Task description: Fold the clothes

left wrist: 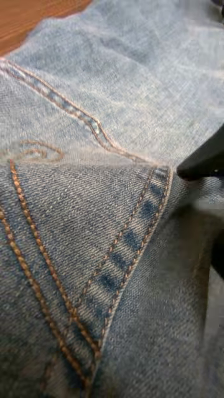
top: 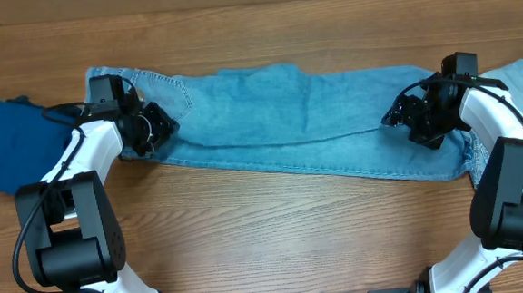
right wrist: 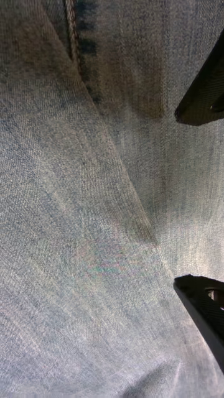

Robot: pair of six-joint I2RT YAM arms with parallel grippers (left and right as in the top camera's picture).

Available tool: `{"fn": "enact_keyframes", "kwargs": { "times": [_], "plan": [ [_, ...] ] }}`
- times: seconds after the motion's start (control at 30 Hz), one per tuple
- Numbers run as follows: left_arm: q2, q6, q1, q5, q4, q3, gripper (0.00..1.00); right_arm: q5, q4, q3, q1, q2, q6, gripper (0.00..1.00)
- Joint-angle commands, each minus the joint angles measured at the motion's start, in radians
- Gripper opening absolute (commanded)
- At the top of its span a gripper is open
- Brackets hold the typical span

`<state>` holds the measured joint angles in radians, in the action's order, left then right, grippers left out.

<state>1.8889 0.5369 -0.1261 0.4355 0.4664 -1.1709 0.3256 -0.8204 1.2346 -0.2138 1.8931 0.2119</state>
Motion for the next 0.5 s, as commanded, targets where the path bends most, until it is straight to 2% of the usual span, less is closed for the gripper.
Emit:
{"fn": "enact_keyframes", "kwargs": {
  "times": [0.0, 0.1, 0.23, 0.33, 0.47],
  "plan": [
    [-0.029, 0.005, 0.002, 0.063, -0.044, -0.001, 0.04, -0.038, 0.007, -0.005, 0.000, -0.034, -0.003, 0.81],
    [-0.048, -0.025, 0.003, 0.110, -0.061, -0.085, 0.04, -0.055, 0.007, -0.005, 0.000, -0.034, -0.003, 0.81],
    [-0.064, -0.142, 0.012, 0.051, -0.090, -0.286, 0.04, -0.055, -0.008, -0.005, 0.000, -0.034, -0.003, 0.80],
    [-0.061, -0.173, 0.024, -0.014, -0.230, -0.304, 0.04, -0.055, -0.051, -0.005, 0.001, -0.034, -0.003, 0.81],
    [0.002, -0.222, 0.055, -0.054, -0.314, -0.304, 0.04, -0.055, -0.009, -0.085, 0.017, -0.034, 0.002, 0.80]
  ]
}}
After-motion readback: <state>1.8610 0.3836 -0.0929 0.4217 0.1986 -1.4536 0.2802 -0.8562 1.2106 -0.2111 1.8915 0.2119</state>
